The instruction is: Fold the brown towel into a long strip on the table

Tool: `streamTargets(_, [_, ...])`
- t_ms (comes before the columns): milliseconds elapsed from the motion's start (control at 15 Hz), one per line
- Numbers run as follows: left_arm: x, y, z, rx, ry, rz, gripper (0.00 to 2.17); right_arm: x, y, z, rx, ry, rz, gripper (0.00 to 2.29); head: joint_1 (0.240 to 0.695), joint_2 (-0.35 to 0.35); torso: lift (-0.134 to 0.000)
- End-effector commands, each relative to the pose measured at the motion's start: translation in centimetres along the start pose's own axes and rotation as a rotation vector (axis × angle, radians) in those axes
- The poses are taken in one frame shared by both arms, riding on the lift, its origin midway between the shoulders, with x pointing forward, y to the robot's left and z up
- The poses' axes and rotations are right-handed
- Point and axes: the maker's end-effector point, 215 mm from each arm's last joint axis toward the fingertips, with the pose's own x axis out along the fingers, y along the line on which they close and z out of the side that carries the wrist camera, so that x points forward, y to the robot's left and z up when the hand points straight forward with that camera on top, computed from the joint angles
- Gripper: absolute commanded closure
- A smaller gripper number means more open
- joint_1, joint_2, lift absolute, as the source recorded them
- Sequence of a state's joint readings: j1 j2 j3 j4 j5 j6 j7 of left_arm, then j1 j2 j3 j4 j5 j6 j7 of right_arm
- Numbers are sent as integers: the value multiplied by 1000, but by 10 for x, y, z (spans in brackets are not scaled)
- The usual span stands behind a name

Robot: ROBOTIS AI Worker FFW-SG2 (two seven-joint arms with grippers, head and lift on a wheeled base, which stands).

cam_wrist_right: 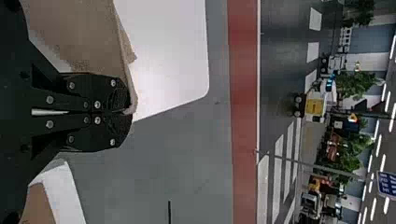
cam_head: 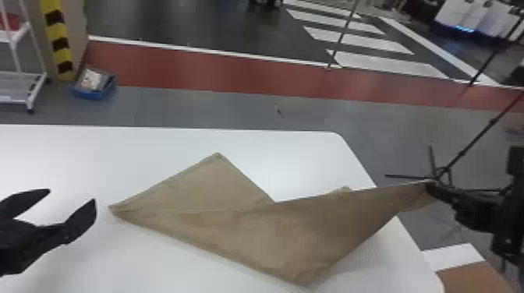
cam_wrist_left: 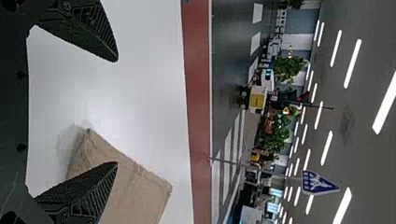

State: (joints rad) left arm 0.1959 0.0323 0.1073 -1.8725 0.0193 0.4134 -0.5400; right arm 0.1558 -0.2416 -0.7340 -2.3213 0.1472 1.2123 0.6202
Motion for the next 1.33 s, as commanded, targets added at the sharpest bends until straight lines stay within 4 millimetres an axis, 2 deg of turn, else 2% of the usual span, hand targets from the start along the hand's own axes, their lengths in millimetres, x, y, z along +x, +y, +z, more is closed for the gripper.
streamTargets(0, [7,-11,-22,75,69,-32,117,2,-20,4,13,3,-19,2013,695,-350,-121])
streamTargets(133, [9,-20,-37,129,120,-107,147,6,-23,8,14,-1,-22,2010,695,-350,-121])
streamTargets(267, [8,-23,-41,192,137,-164,147,9,-18,9,18,3,-13,2010,695,-350,-121])
streamTargets(467, [28,-56,-43,327,142,-259,147,11,-16,8,30,7,-15,2010,695,-350,-121])
streamTargets(600, [40,-69,-52,435,163,-308,144,13,-15,5,32,13,-16,2010,695,-350,-121])
streamTargets(867, [62,-74,-39,499,117,-353,147,19,-7,0,79,21,-19,2010,695,-350,-121])
streamTargets(1067, [78,-69,-41,537,121,-380,279,22,0,-4,98,33,-25,2010,695,-350,-121])
streamTargets(1133, [80,-69,-47,552,138,-399,390,23,1,-3,100,30,-27,2010,695,-350,-121])
streamTargets(1267, [82,-68,-52,569,158,-425,427,24,3,-5,101,32,-27,2010,695,-350,-121])
